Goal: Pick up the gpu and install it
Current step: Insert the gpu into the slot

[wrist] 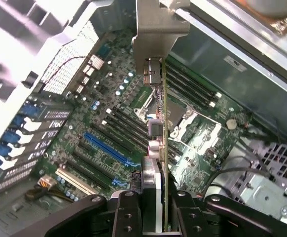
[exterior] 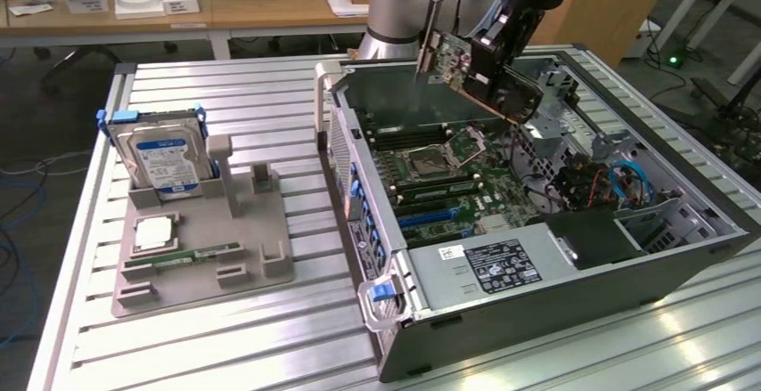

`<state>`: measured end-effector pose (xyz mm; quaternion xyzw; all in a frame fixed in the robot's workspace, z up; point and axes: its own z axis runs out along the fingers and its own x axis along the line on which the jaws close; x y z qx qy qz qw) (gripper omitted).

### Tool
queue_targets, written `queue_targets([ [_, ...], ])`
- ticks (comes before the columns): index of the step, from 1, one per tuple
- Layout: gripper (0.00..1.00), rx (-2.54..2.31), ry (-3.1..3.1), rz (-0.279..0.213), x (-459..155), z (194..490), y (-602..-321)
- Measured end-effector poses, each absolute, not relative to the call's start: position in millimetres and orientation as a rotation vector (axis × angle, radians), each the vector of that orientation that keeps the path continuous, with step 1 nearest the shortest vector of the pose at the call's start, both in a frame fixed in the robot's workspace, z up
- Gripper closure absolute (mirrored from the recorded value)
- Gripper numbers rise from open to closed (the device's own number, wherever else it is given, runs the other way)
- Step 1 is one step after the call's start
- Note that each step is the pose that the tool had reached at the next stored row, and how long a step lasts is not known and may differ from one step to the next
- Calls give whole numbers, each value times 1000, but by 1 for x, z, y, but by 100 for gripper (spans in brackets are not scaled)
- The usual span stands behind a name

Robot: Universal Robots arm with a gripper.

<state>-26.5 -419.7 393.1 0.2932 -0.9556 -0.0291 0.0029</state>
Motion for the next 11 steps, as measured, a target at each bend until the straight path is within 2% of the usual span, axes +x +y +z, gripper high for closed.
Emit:
queue_targets([
  [11, 72, 1156, -2910, -89, -26, 393, -420],
])
